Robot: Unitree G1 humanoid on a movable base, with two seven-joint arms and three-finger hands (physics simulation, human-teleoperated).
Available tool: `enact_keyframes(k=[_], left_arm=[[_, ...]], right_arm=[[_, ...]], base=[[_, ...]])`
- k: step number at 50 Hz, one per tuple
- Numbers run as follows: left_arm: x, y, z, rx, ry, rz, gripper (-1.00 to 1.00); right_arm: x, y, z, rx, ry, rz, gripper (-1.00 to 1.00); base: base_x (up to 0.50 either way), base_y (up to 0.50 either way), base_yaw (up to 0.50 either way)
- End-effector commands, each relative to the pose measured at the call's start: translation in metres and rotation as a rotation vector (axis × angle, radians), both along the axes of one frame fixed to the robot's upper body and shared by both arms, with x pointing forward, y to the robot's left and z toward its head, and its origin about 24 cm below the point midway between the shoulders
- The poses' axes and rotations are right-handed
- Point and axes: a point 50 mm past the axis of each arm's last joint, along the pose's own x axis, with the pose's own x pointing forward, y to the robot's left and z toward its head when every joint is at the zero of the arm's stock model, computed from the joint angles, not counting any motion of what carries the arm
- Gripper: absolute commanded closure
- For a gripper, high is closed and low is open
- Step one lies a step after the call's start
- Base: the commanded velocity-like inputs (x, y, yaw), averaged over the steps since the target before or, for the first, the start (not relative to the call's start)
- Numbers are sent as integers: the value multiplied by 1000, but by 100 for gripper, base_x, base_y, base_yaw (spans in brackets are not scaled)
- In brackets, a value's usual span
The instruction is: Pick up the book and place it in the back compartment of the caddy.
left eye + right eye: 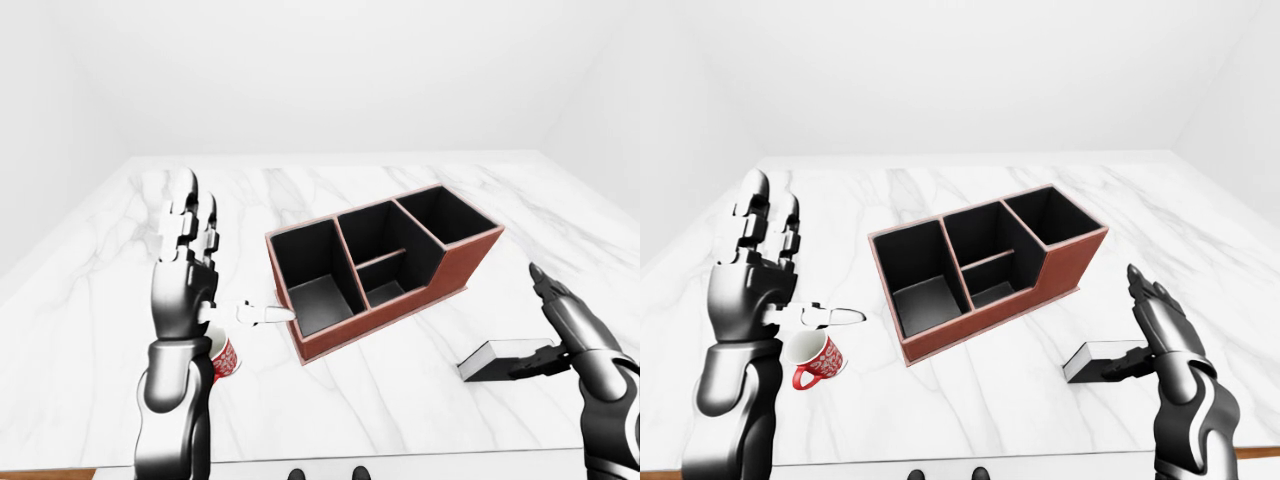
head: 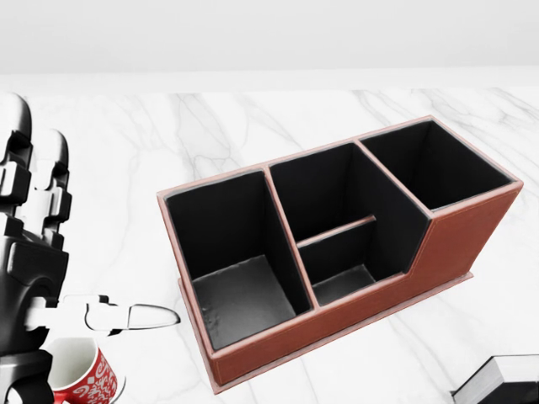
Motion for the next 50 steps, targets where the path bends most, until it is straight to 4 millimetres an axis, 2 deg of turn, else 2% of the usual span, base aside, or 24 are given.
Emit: enact_keyframes(k=[1, 50], left_arm=[[0, 0, -1, 1, 3, 0, -100], [2, -2, -5, 3, 24, -3, -100]], right_arm=[[0, -3, -3, -2, 11, -7, -100], [6, -12, -19, -2, 41, -31, -100]], base=[[0, 0, 0], [0, 0, 0]])
